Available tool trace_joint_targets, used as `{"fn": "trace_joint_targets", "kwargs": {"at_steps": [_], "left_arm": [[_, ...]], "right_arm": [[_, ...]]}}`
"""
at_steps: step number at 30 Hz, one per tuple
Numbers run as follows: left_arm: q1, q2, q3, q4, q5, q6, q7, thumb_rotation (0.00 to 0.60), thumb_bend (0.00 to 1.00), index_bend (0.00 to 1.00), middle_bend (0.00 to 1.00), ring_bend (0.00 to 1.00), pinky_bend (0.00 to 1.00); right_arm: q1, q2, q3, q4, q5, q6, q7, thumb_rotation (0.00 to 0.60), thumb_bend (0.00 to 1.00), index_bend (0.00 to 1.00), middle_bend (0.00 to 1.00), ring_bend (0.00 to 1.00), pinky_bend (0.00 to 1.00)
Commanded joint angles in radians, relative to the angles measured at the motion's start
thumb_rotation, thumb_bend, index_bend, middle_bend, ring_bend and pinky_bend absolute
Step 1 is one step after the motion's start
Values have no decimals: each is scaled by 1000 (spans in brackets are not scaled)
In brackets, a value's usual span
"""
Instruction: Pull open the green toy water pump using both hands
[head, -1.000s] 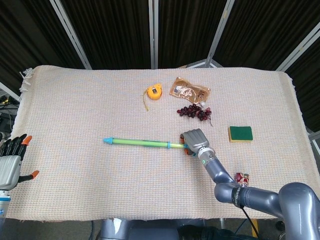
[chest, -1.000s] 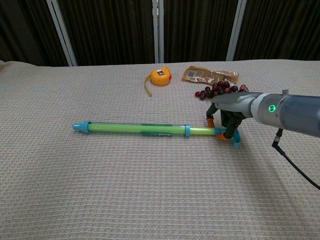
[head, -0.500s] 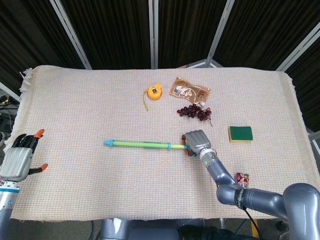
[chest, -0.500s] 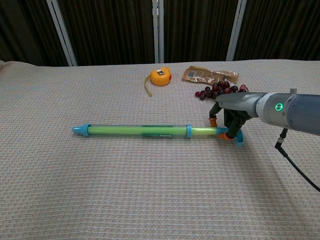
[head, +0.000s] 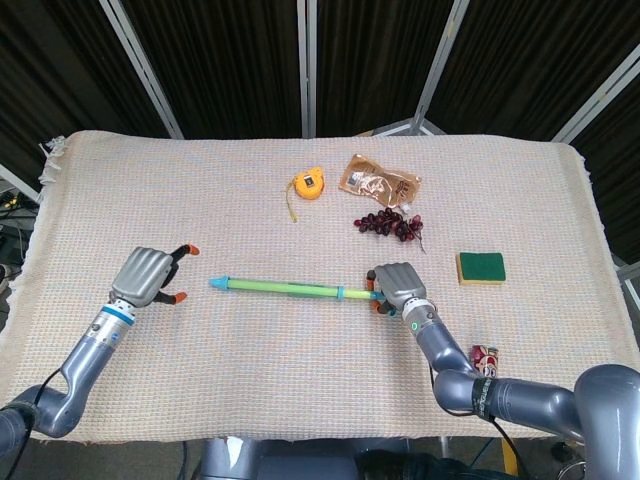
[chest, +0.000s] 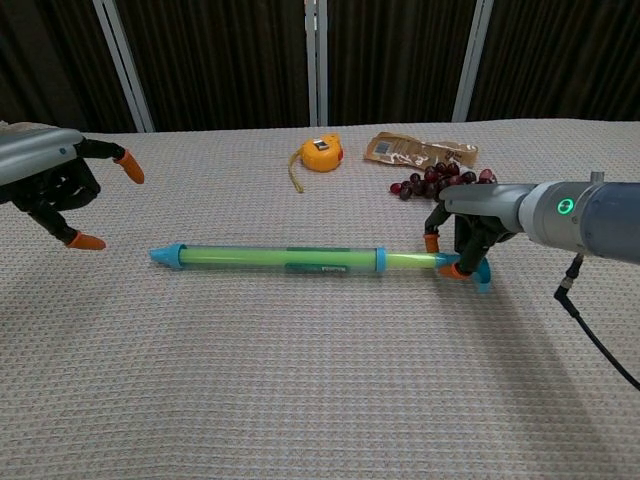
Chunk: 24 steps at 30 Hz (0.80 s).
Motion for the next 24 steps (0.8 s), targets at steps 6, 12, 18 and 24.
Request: {"fn": "trace_joint_targets", "kwargs": {"at_steps": [6,12,18,24], "left_arm": [[-56,-85,25,70,2,-44,-20,600,143,312,858,835,1000],[-86,-131,25,123,-23,-78,-21,600,215,322,858,835,1000],[-103,-178,36,152,-33,-96,-55,600,215,362,858,835,1000],[-99,-178,44,146,-31,-69,-61,600,215,363,858,835,1000]], "right_arm": [[12,-2,-4,-9,22,14,-14,600,480,654,1000,1000,1000],[14,-3,-6,-10,30,17,-10,600,490,654,1000,1000,1000],[15,-3,-8,-4,29,15,-5,600,490,655,1000,1000,1000],[15,2,-9,-7,25,20,-2,600,491,655,1000,1000,1000]]}}
